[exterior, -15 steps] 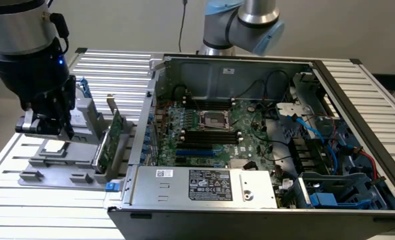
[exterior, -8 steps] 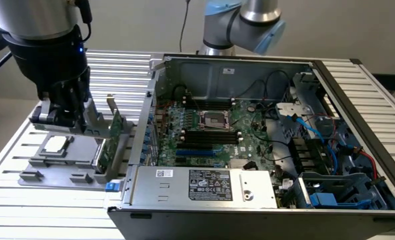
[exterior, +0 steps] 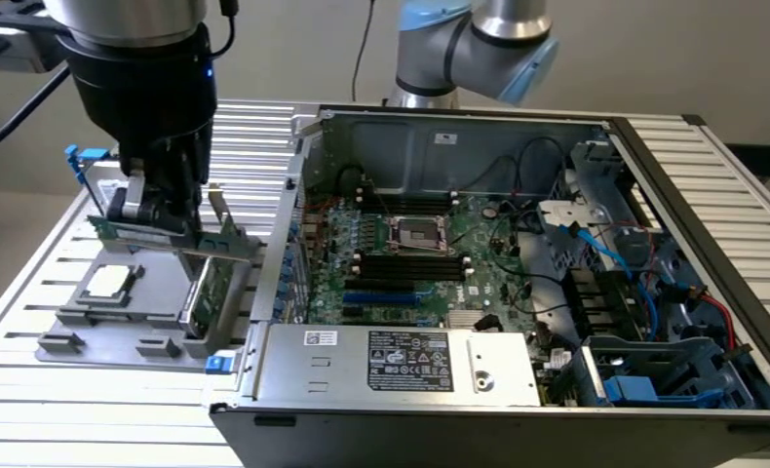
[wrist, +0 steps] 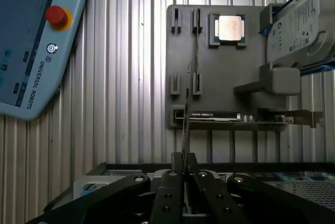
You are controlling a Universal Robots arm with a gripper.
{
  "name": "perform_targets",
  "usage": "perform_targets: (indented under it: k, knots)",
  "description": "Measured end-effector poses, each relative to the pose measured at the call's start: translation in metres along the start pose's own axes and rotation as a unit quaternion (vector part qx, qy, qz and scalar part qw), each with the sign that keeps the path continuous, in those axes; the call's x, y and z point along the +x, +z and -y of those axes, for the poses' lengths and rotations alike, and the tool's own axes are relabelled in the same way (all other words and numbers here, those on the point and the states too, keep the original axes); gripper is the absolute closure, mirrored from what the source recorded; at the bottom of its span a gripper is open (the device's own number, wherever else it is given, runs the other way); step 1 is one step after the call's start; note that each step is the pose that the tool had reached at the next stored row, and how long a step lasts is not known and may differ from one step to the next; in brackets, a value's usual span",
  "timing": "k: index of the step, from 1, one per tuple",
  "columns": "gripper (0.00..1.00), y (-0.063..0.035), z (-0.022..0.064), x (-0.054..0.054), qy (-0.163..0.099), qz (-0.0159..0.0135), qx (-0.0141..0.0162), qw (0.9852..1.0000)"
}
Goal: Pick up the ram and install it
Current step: 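Pick up the ram and move it above insertion slot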
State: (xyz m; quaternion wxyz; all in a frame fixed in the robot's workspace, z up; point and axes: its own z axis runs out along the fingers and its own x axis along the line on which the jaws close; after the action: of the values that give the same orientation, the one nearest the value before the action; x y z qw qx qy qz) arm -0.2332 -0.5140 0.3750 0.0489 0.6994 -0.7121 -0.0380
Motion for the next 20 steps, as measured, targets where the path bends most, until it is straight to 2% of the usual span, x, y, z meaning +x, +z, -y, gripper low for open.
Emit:
perform_targets:
  k: [5,9,20]
  knots:
    - [0.86,-0.0135,0.0214,-0.001,0.0,0.0,-0.0001,1.0]
    - [0.86,-0.0207,0.0386,-0.002,0.0,0.0,0.0,1.0]
    - [0.86,-0.0306,0.0879,-0.006,0.0,0.0,0.0,1.0]
